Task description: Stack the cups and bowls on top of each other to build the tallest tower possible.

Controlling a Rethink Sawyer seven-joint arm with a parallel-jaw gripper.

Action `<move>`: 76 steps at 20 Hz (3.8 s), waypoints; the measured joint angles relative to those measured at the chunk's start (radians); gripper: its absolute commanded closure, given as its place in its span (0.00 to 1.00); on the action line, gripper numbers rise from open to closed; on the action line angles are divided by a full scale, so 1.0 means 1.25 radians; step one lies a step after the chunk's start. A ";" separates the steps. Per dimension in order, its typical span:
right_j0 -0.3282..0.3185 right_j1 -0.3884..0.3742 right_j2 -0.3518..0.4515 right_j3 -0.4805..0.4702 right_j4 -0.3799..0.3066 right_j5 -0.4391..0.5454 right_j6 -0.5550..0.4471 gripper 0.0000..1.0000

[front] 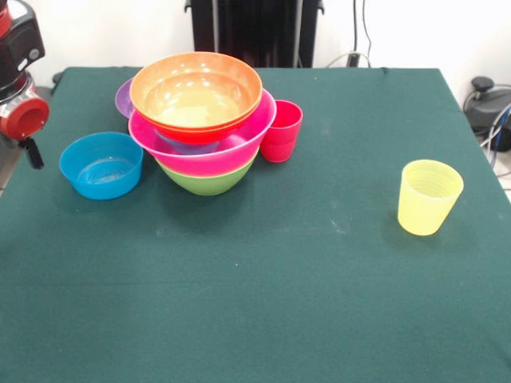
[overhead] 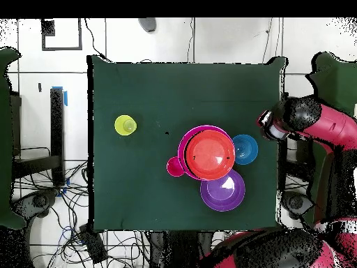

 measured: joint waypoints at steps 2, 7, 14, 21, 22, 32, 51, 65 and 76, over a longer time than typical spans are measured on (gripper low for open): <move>-0.004 -0.003 0.000 0.000 0.000 0.000 0.000 0.00; -0.017 -0.004 0.000 0.000 0.000 0.000 0.000 0.00; -0.032 -0.001 0.000 -0.001 0.000 0.000 0.000 0.00; -0.032 -0.001 0.002 -0.002 0.000 0.000 0.000 0.00; -0.032 -0.002 0.002 -0.002 0.000 0.000 0.000 0.00; -0.032 -0.002 0.004 -0.002 0.000 0.000 0.000 0.00; -0.031 -0.001 0.015 -0.002 0.000 0.000 0.000 0.00; -0.031 0.000 0.059 -0.002 -0.006 0.000 -0.005 0.00; -0.033 0.000 0.108 -0.022 -0.011 0.000 -0.115 0.00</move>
